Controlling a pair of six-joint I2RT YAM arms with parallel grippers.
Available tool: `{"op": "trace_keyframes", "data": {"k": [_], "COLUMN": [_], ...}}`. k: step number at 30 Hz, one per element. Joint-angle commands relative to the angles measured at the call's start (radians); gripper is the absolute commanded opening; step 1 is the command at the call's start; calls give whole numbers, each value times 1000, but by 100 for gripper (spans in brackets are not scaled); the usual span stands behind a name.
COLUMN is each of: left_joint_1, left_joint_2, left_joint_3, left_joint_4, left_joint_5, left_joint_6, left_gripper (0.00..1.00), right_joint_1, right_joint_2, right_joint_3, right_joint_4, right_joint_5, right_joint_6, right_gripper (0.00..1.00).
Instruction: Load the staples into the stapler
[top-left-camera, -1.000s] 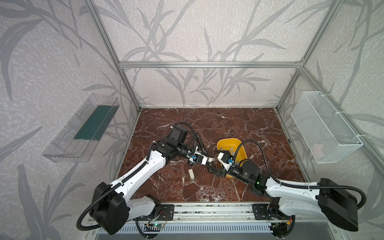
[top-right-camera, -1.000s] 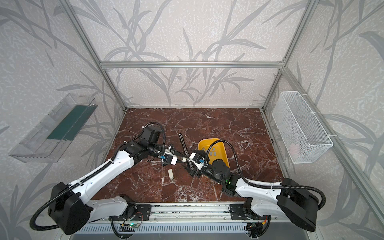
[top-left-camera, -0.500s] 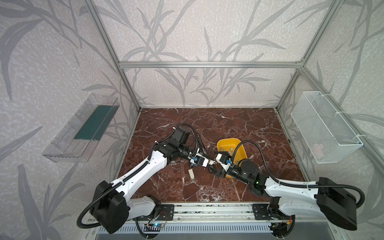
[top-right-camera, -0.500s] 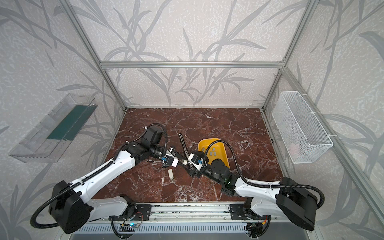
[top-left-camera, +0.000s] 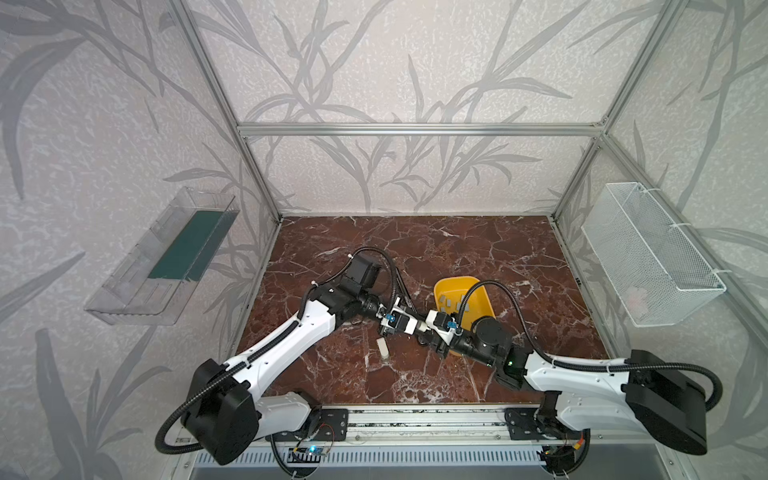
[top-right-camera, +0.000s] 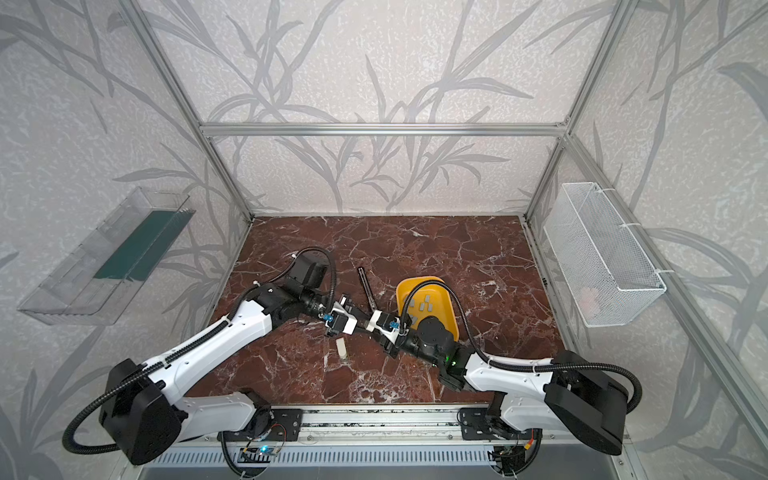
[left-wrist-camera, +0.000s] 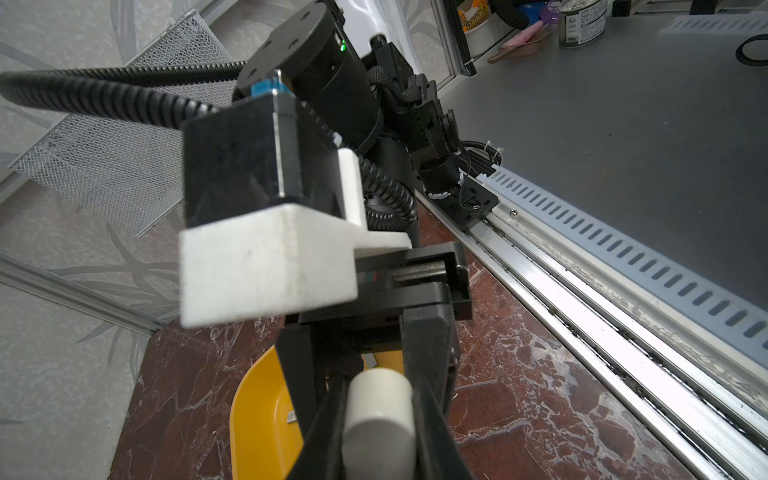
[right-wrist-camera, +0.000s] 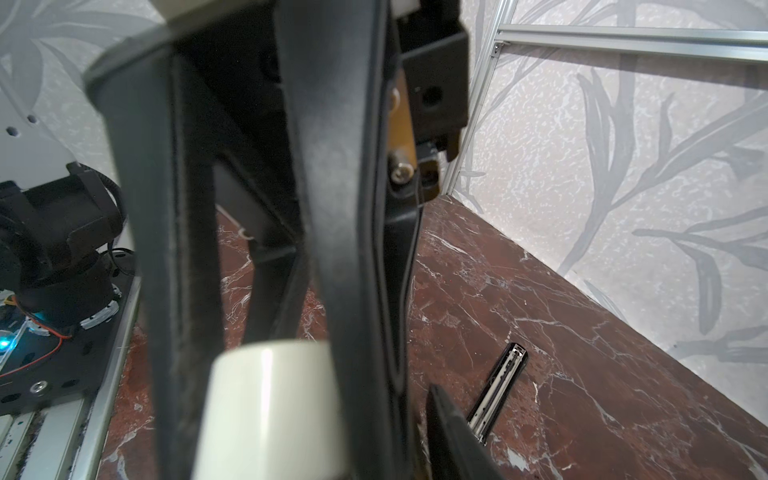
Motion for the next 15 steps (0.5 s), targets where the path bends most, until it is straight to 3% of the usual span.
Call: {"op": "trace_keyframes", "data": {"k": [1, 5, 7, 10, 12, 15], "left_joint_1": [-5, -1, 13, 41, 70, 130], "left_joint_2": [-6, -20, -41, -76, -94, -110], "left_joint_3": [33, 15, -26, -90, -121, -134], "left_joint_4": [-24, 22, 134, 292, 369, 401], "left_joint_5": [35, -15, -53, -99, -121, -149], "left_joint_6": [5, -16, -93, -181, -235, -246], "left_gripper": [0, 1, 17, 34, 43, 50], "right_joint_1": [-1, -1, 0, -1, 1, 15], "right_joint_2": [11, 4, -4, -9, -1, 27], "right_joint_3": [37, 57, 63, 66, 87, 176], "right_joint_4": [3, -30, -42, -50, -84, -270], "right_joint_5": [9, 37, 53, 64, 59, 95], "right_joint_6": [19, 74, 108, 150, 178, 196], "right_gripper": [40, 31, 25, 24, 17, 6]}}
